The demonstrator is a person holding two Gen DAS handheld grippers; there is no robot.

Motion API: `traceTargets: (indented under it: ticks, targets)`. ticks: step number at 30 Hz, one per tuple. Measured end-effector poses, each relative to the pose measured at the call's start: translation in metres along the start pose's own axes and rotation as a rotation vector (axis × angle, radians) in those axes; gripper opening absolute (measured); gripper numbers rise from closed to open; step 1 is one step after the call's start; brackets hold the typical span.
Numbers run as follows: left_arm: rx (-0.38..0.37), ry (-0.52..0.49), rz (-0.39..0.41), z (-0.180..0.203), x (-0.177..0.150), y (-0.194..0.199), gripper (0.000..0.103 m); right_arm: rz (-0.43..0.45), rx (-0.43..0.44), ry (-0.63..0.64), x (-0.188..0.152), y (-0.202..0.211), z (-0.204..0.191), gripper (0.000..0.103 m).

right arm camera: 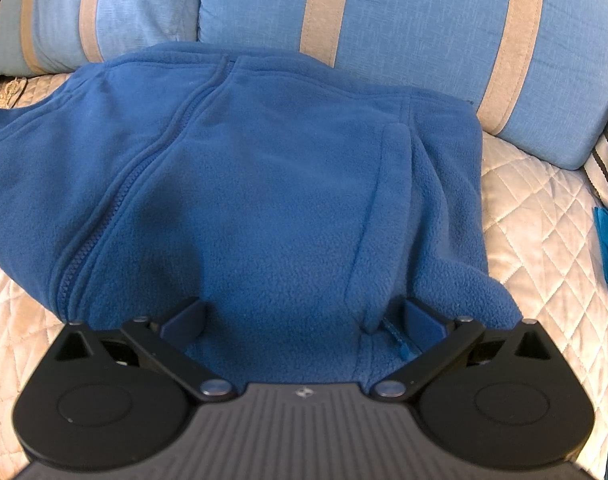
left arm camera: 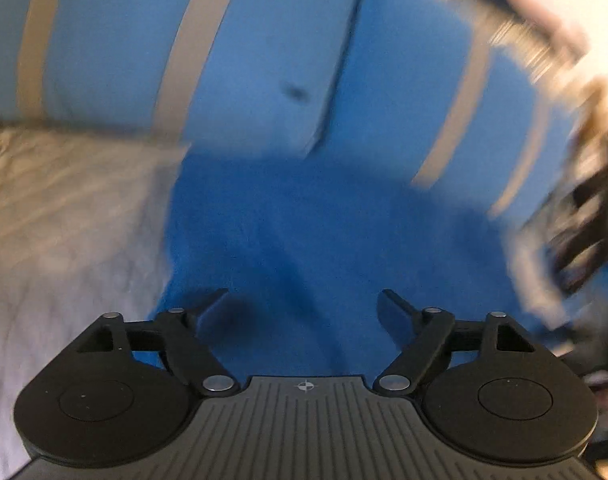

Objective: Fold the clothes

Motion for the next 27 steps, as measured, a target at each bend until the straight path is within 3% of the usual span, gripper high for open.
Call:
traceTargets:
  ticks: [2,3,5,9,15,22,27]
  targets:
    - [0.079,0.007,-0.119,-0.001,-0.013,-0.028,0.089,0.000,-0.001,0.004,-0.001,0.000,0.000,0.102]
    - [0.086,0.016,-0.130,-0.004,-0.020,-0.036,0.098,-0.001,-0.001,0.006,-0.001,0.000,0.000,0.102]
    - [0.056,0.052,-0.122,-0.015,-0.026,-0.044,0.103,-0.001,-0.002,0.011,-0.001,0.000,-0.001,0.102]
    - [0.017,0.070,-0.119,-0.024,-0.029,-0.048,0.103,0.000,-0.004,0.019,-0.002,-0.001,-0.002,0.102]
    - [0.107,0.029,-0.033,-0.006,-0.038,-0.044,0.103,0.004,-0.002,0.020,-0.003,-0.001,-0.003,0.102]
    - [0.197,0.000,-0.063,0.016,-0.018,-0.023,0.103,0.014,-0.002,0.034,-0.005,0.002,-0.005,0.102]
    - [0.117,-0.098,-0.035,0.059,-0.013,-0.001,0.103,0.045,-0.002,-0.012,0.009,0.023,-0.008,0.103]
Point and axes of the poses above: each gripper's, at about its wrist camera, not at the fingertips, and y roughly against the way its jaws point, z to its right, x to its top, the point moved 1 cm from there along -y, roughly the way its jaws point, and after that the axes turned 7 degrees about x, right-handed, at the moved point
